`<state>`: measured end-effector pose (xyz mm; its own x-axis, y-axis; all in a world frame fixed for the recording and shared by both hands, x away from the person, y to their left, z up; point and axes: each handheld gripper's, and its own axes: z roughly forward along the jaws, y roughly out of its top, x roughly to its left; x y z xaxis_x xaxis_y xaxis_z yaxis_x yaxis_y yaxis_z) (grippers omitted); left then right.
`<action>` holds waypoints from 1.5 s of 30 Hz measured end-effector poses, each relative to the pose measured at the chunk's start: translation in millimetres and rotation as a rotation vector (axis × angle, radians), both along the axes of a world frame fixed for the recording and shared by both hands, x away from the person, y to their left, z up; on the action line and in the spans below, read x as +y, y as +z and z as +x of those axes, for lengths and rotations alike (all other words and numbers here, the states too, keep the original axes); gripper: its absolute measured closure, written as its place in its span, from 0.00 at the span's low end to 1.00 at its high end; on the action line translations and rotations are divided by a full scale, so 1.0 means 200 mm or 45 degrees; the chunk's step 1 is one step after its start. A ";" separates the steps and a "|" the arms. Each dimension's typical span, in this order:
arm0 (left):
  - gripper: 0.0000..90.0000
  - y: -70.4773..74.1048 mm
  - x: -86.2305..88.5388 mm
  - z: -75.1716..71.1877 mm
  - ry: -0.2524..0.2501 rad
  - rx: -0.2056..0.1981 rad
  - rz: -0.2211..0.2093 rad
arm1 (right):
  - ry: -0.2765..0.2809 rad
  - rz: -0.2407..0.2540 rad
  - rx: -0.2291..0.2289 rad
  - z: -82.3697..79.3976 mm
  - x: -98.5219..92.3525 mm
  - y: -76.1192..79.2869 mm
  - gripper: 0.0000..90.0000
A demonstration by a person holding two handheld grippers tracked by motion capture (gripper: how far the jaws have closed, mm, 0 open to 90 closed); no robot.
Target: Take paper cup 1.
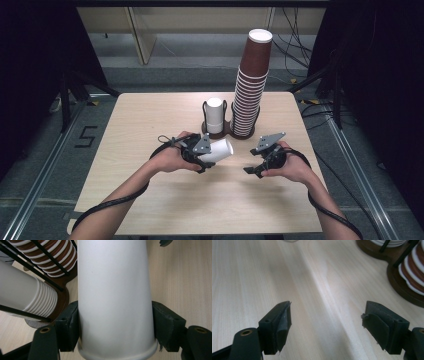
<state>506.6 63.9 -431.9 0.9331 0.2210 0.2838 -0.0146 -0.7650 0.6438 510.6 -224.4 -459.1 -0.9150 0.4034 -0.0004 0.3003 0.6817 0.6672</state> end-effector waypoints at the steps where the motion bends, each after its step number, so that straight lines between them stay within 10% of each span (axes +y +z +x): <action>1: 0.34 0.00 0.00 0.00 -0.002 -0.001 0.006 | 0.005 -0.019 0.002 0.00 0.00 0.00 0.26; 25: 0.34 0.06 -0.02 -0.01 -0.115 0.082 0.344 | 0.120 -0.132 0.031 0.03 0.04 0.06 0.26; 45: 0.34 0.06 -0.06 -0.01 -0.150 0.088 0.399 | 0.144 -0.110 0.042 0.01 0.09 0.08 0.26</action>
<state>505.5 51.1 -419.3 0.9664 0.0225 0.2559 -0.0792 -0.9216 0.3801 513.3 -206.3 -443.9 -0.9546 0.2977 0.0001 0.2393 0.7670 0.5954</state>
